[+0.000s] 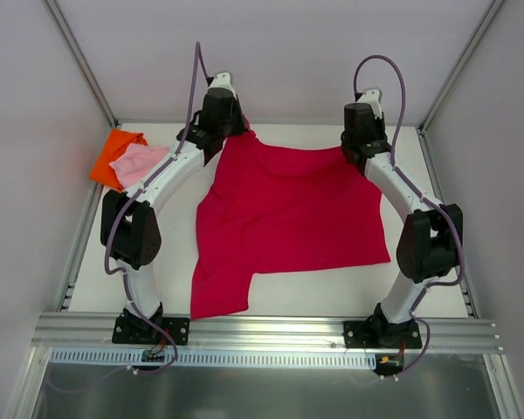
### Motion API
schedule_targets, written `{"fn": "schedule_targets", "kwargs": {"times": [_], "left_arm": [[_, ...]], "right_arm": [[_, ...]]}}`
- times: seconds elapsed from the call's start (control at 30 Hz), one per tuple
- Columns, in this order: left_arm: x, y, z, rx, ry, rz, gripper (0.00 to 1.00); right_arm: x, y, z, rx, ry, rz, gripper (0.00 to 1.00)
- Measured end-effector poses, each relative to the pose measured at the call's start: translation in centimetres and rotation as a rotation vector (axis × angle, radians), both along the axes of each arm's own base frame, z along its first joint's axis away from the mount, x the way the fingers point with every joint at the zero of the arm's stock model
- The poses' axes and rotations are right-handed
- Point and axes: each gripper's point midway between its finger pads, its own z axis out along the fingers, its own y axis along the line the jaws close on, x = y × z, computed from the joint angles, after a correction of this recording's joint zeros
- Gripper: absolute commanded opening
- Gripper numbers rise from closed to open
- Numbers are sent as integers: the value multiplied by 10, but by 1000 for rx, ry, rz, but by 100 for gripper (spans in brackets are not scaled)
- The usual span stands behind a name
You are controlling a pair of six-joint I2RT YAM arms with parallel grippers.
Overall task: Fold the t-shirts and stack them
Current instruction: Flatten out the tshirt
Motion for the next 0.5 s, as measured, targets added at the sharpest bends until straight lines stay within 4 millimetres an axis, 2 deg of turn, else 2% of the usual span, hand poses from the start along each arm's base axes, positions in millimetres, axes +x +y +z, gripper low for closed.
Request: {"fn": "schedule_targets", "kwargs": {"times": [0.17, 0.3, 0.5], "left_arm": [[12, 10, -12, 18, 14, 42, 0], [21, 27, -23, 35, 29, 88, 0], [29, 55, -26, 62, 25, 182, 0]], "right_arm": [[15, -11, -4, 2, 4, -35, 1], [21, -9, -15, 9, 18, -38, 1], [23, -7, -30, 14, 44, -42, 1]]}}
